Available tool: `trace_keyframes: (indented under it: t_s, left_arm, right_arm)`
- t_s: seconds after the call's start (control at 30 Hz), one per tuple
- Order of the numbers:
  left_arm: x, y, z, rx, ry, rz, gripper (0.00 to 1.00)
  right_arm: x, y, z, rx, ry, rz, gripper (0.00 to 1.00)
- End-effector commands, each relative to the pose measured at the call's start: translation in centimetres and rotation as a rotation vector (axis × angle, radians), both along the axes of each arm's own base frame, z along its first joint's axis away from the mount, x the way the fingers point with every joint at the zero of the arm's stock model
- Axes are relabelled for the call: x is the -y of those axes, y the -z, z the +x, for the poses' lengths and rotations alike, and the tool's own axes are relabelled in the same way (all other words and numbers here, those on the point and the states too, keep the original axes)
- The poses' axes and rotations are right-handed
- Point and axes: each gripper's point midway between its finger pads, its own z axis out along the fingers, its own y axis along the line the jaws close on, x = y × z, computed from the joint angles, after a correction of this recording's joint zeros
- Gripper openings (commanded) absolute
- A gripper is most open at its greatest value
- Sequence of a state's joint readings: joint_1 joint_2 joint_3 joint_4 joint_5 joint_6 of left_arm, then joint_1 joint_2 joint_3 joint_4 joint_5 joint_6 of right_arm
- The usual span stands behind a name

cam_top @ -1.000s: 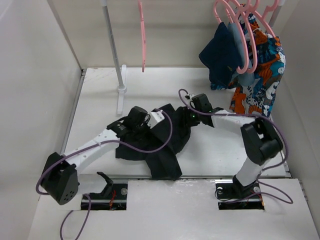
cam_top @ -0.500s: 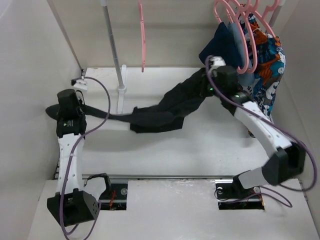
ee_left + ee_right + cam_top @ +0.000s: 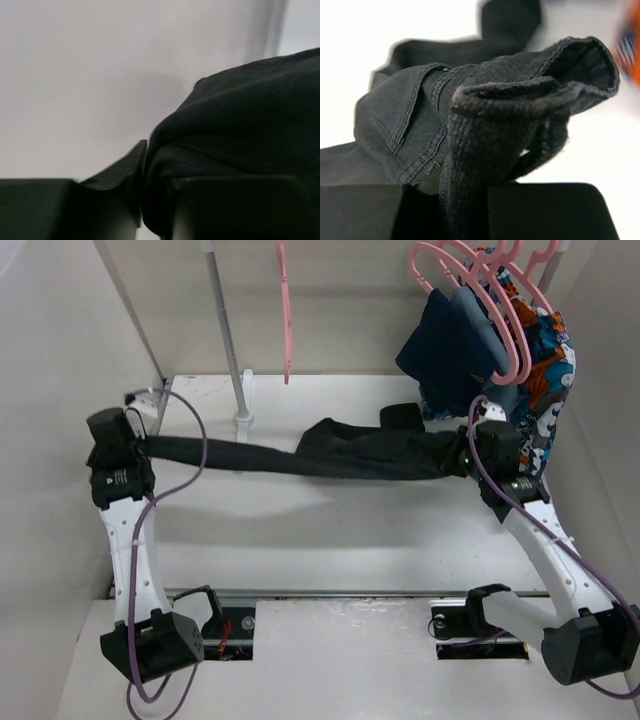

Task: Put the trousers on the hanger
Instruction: Flatten out the trousers at the center of the board.

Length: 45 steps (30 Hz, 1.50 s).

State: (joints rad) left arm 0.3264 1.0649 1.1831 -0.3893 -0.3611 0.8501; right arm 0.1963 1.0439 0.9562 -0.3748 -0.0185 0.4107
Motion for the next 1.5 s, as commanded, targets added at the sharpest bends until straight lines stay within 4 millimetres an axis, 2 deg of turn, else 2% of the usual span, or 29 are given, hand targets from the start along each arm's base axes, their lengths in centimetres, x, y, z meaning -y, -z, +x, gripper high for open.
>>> trace_keyframes:
  t_s: [0.0, 0.03, 0.07, 0.1, 0.13, 0.17, 0.23, 0.27, 0.3, 0.33, 0.43, 0.47, 0.53, 0.6, 0.63, 0.73, 0.77, 0.83, 0.87, 0.93, 1.07, 1.1, 1.13, 1.2, 1.27, 1.33, 1.37, 1.43, 1.47]
  left_arm:
    - [2.0, 5.8, -2.8, -0.236, 0.114, -0.032, 0.18]
    - [3.3, 9.1, -4.6, -0.389, 0.169, -0.071, 0.26]
    - [4.6, 11.0, -5.9, -0.517, 0.267, -0.056, 0.34]
    - [5.8, 14.4, -8.1, -0.672, 0.335, -0.095, 0.52]
    - [7.2, 16.8, -11.4, -0.835, 0.391, -0.156, 0.61]
    - [7.5, 17.8, -12.9, -0.907, 0.411, -0.174, 0.65]
    - [7.7, 19.3, -15.0, -1.015, 0.412, -0.182, 0.72]
    - [7.6, 19.3, -15.1, -1.011, 0.392, -0.185, 0.73]
    - [7.5, 19.4, -14.6, -1.01, 0.38, -0.197, 0.73]
    - [7.2, 18.4, -13.3, -0.958, 0.362, -0.19, 0.73]
    - [6.9, 16.4, -7.6, -0.722, 0.283, -0.247, 0.76]
    - [7.3, 14.1, -4.4, -0.589, 0.3, -0.277, 0.76]
    - [8.1, 14.4, -1.3, -0.511, 0.253, -0.416, 0.76]
    - [8.4, 13.7, 1.9, -0.419, 0.243, -0.478, 0.76]
    - [8.4, 15.5, 3.0, -0.436, 0.197, -0.532, 0.76]
    - [7.3, 17.8, 5.0, -0.456, 0.115, -0.558, 0.8]
    - [7.2, 20.3, 5.4, -0.506, 0.051, -0.6, 0.8]
    - [6.0, 20.8, 6.9, -0.485, -0.016, -0.627, 0.86]
    - [5.5, 22.3, 7.2, -0.505, -0.056, -0.655, 0.88]
    - [4.6, 22.6, 8.2, -0.458, -0.111, -0.686, 1.0]
    - [3.7, 25.9, 8.1, -0.499, -0.186, -0.708, 1.0]
    - [3.7, 27.8, 7.4, -0.554, -0.207, -0.713, 1.0]
    - [3.9, 28.5, 7.0, -0.58, -0.215, -0.72, 0.98]
    - [4.4, 30.1, 4.7, -0.664, -0.232, -0.754, 0.93]
    - [4.7, 31.1, 2.7, -0.72, -0.232, -0.806, 0.86]
    - [5.4, 30.6, 1.9, -0.723, -0.194, -0.856, 0.76]
    - [5.3, 30.8, 1.2, -0.737, -0.2, -0.874, 0.46]
    - [5.3, 30.9, 0.5, -0.747, -0.195, -0.884, 0.03]
    - [5.3, 30.9, 0.5, -0.754, -0.183, -0.878, 0.0]
  right_arm:
    - [4.4, -0.6, -1.1, 0.038, 0.188, -0.02, 0.0]
    - [4.5, 0.9, -1.7, 0.0, 0.192, -0.019, 0.0]
    - [4.7, 1.6, -2.3, -0.023, 0.208, -0.019, 0.0]
    - [5.0, 2.5, -2.6, -0.052, 0.228, -0.005, 0.0]
    - [5.0, 3.5, -3.0, -0.081, 0.233, -0.004, 0.0]
    - [5.0, 5.1, -3.5, -0.122, 0.237, -0.006, 0.0]
    - [5.5, 6.5, -4.1, -0.165, 0.27, 0.003, 0.0]
    - [6.4, 6.9, -4.2, -0.173, 0.306, -0.002, 0.0]
    - [6.8, 7.3, -4.3, -0.182, 0.324, 0.006, 0.0]
    - [7.1, 7.1, -4.1, -0.171, 0.334, 0.01, 0.0]
    - [7.7, 7.4, -3.5, -0.172, 0.35, 0.004, 0.0]
    - [7.8, 7.7, -3.5, -0.184, 0.357, -0.004, 0.0]
    - [7.8, 7.7, -3.3, -0.188, 0.351, -0.016, 0.0]
    - [8.6, 8.0, -3.3, -0.194, 0.369, -0.049, 0.0]
    - [8.7, 8.0, -3.3, -0.194, 0.364, -0.057, 0.0]
    - [8.6, 8.1, -3.1, -0.182, 0.336, -0.08, 0.0]
    - [8.4, 8.1, -3.1, -0.182, 0.328, -0.076, 0.0]
    - [8.5, 7.7, -3.0, -0.171, 0.315, -0.095, 0.0]
    - [8.8, 7.7, -3.0, -0.171, 0.324, -0.094, 0.0]
    - [8.9, 7.7, -3.0, -0.171, 0.313, -0.112, 0.0]
    - [8.9, 7.4, -3.0, -0.161, 0.307, -0.121, 0.0]
    - [8.9, 7.4, -3.0, -0.161, 0.307, -0.121, 0.0]
    - [9.1, 7.6, -3.2, -0.17, 0.315, -0.128, 0.0]
    - [9.3, 7.8, -3.4, -0.178, 0.324, -0.136, 0.0]
    - [9.5, 6.9, -3.3, -0.161, 0.333, -0.137, 0.0]
    - [9.5, 6.9, -3.3, -0.161, 0.333, -0.137, 0.0]
    - [9.5, 6.5, -3.2, -0.152, 0.333, -0.136, 0.0]
    - [9.5, 6.8, -3.1, -0.164, 0.333, -0.138, 0.0]
    - [9.3, 6.6, -2.9, -0.151, 0.324, -0.13, 0.0]
